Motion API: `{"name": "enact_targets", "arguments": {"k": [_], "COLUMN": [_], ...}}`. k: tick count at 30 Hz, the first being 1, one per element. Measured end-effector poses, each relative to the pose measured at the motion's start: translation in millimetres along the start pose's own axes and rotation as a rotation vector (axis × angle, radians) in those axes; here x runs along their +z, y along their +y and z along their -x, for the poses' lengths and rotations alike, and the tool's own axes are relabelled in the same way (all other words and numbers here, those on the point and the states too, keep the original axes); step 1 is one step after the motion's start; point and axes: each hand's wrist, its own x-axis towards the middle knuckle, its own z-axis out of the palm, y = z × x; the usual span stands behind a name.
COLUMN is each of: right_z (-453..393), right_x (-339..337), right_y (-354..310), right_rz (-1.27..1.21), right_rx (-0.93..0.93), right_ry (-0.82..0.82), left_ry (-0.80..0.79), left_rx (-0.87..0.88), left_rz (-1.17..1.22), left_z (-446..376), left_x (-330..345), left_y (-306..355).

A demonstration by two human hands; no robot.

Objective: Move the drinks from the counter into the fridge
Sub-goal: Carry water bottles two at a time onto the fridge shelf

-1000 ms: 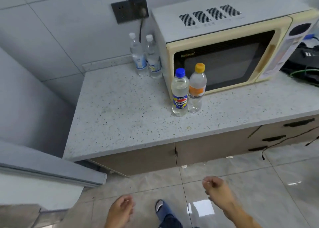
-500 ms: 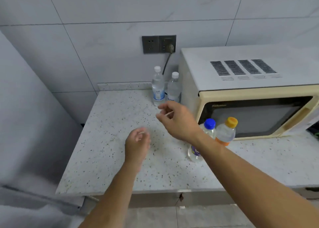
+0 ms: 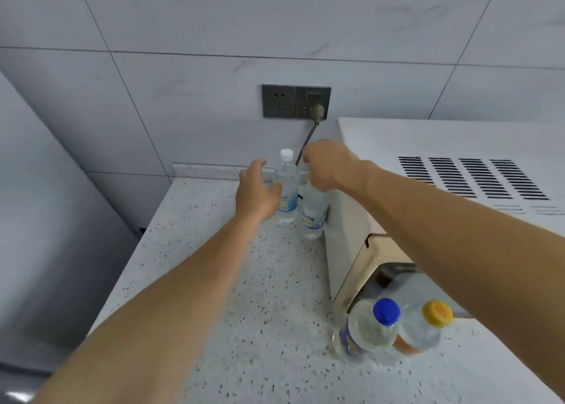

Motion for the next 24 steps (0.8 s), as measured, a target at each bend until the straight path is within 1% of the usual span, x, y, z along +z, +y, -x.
{"name": "enact_targets", "arguments": {"k": [4, 7, 10, 12, 15, 18, 20, 24], "right_z": [-22, -36, -43, -44, -40, -30, -22, -6], "right_x": [3, 5, 13, 19, 22, 22, 22, 27], "right_y": [10, 9, 8, 9, 8, 0, -8, -21], "right_rz": [0.141, 0.242, 0.285, 0.276, 0.274, 0.269, 0.276, 0.29], "right_rx": [-0.076, -0.114, -0.1, -0.115, -0.156, -0.204, -0.231, -0.261], "right_ry": [-0.057, -0.153, -0.225, -0.26, -0.291, -0.371, -0.395, -0.303], "left_ry": [-0.05, -0.119, -0.202, -0.203, -0.19, -0.143, -0.108, -0.063], "left_rx": [0.164, 0.289, 0.364, 0.378, 0.36, 0.3, 0.255, 0.093], "left_rz": [-0.256, -0.394, -0.45, -0.441, -0.376, -0.263, -0.188, -0.12], "left_z": [-41, -60, -69, -68, -56, -31, -5, 53], "left_x": [16, 28, 33, 32, 26, 19, 18, 16], "left_y": [0, 3, 6, 6, 2, -11, -23, -53]}}
